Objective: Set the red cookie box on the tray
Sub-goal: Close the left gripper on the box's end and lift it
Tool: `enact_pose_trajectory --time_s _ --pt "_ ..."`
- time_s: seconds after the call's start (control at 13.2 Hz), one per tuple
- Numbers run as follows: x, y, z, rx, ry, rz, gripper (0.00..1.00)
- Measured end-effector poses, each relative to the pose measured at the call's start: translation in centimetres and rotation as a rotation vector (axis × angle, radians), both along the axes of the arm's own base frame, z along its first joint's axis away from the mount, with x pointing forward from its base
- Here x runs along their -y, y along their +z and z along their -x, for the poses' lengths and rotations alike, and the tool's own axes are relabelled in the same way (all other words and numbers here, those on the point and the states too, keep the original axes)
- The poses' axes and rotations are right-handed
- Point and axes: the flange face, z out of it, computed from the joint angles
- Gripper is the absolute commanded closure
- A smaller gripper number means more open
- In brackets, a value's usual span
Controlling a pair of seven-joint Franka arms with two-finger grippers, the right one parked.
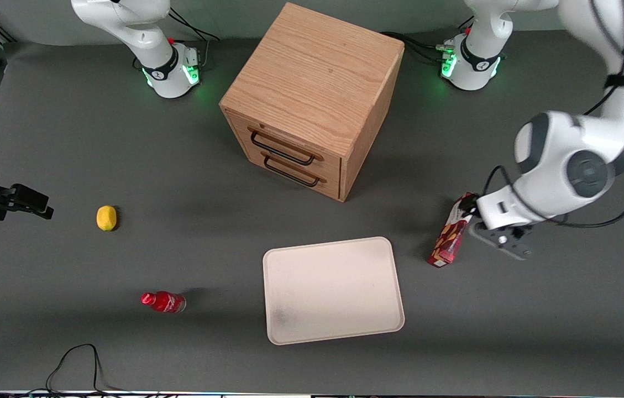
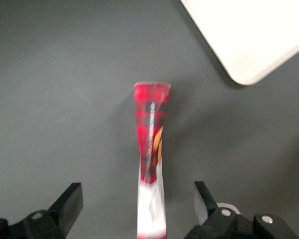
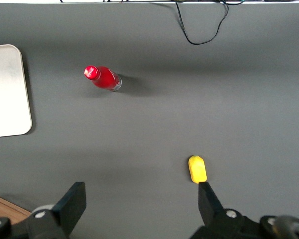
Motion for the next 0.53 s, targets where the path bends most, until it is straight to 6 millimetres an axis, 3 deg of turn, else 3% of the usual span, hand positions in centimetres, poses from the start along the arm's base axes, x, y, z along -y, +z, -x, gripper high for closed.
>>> enact_pose_trajectory --time_s 0.15,0.3,0.38,0.53 --pt "1.0 -5.1 0.6 0.009 -0.024 -0.015 0.01" --pt "1.0 -8.1 1.0 -0.004 -0.028 -0.027 0.04" --pt "1.0 -8.9 1.2 -0.006 -0.02 -0.037 0.18" --pt "0.9 -9.6 1.7 -0.006 0.006 -0.046 1.0"
